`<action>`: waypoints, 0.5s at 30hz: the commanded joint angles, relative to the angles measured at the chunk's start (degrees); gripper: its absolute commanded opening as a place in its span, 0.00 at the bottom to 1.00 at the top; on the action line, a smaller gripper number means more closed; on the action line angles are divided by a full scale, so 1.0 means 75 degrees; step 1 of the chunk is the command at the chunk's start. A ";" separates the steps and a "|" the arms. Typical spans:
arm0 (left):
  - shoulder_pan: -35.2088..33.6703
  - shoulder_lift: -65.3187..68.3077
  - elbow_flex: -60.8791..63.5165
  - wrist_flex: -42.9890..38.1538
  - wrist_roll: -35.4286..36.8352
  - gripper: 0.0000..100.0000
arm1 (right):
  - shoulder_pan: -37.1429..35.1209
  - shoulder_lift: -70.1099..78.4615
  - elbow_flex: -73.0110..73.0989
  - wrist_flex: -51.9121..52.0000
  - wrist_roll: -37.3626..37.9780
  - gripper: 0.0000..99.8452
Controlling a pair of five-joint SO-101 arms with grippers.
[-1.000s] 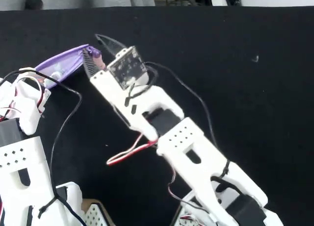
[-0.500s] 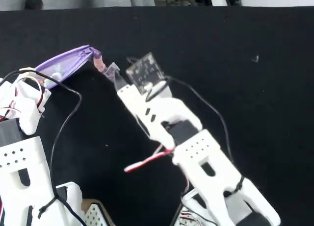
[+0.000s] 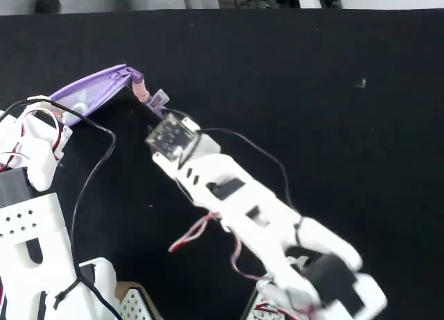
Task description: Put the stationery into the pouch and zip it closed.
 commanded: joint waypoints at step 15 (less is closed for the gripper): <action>-0.0041 -0.0059 -0.0147 -0.0082 0.0070 0.03 | 0.0422 0.1084 -0.0193 -0.2942 -0.0012 0.13</action>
